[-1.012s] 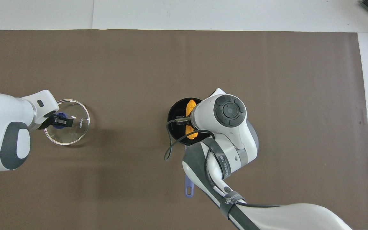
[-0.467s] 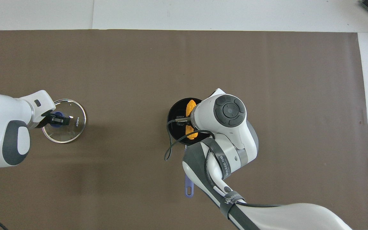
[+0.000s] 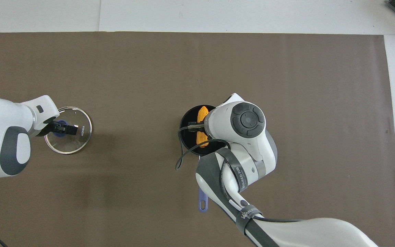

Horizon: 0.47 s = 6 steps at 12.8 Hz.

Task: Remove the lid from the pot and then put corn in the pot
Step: 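Set the lid on the table with the left gripper and release it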

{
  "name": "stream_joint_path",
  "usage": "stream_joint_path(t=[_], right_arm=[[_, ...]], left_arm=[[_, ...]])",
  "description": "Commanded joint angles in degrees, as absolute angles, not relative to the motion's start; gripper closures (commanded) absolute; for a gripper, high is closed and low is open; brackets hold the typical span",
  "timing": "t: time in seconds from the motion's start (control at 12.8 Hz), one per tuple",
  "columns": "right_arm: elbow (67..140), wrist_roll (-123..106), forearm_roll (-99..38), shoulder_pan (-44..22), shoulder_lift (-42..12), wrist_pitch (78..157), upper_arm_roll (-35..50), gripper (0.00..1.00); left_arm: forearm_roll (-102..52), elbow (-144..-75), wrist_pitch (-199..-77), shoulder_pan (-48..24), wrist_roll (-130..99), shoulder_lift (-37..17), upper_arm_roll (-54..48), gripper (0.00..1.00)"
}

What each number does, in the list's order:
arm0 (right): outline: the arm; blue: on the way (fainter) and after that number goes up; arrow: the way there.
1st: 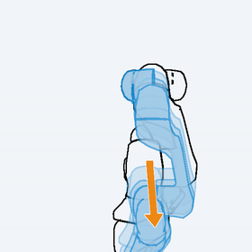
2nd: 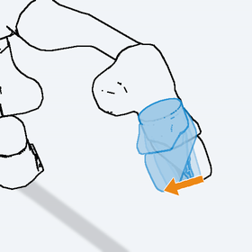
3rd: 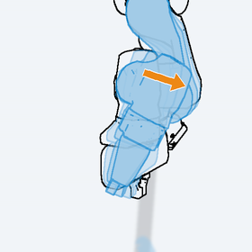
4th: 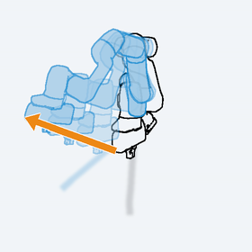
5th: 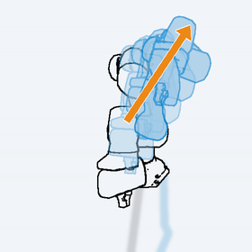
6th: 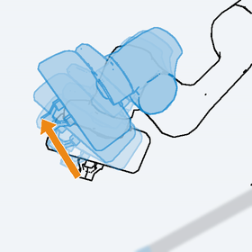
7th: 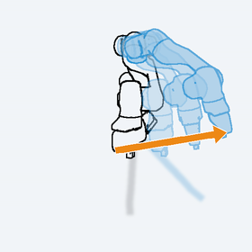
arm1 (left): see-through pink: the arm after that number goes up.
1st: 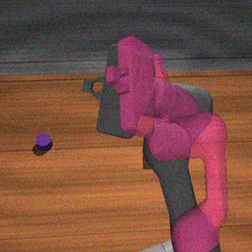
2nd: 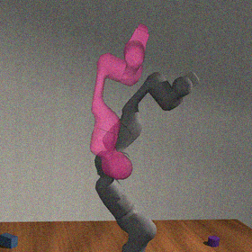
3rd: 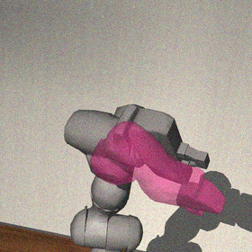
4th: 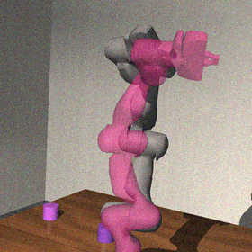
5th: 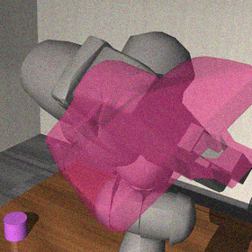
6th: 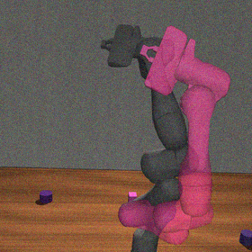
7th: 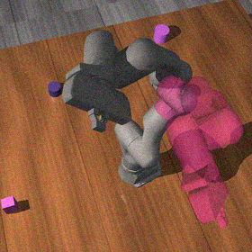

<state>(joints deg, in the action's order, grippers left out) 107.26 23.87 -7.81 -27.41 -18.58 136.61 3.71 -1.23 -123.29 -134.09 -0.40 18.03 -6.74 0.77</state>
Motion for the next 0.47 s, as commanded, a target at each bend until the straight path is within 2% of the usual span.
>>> stream_joint_path(t=[0.0,0.16,0.39], right_arm=[[106.7,24.3,-8.7,-27.1,-19.2,137.7,4.2,0.50],[106.6,24.3,-8.7,-27.1,-19.2,137.7,4.2,0.50],[104.6,24.3,-8.2,-26.8,-18.6,137.6,4.1,0.33]], left_arm=[[-1.5,-116.3,-124.8,-1.6,13.9,-4.7,0.5,0.00],[-0.5,-111.9,-117.7,-3.1,10.8,-2.2,0.5,0.00],[1.5,-103.0,-105.3,-4.2,10.6,-0.1,0.3,0.00]])
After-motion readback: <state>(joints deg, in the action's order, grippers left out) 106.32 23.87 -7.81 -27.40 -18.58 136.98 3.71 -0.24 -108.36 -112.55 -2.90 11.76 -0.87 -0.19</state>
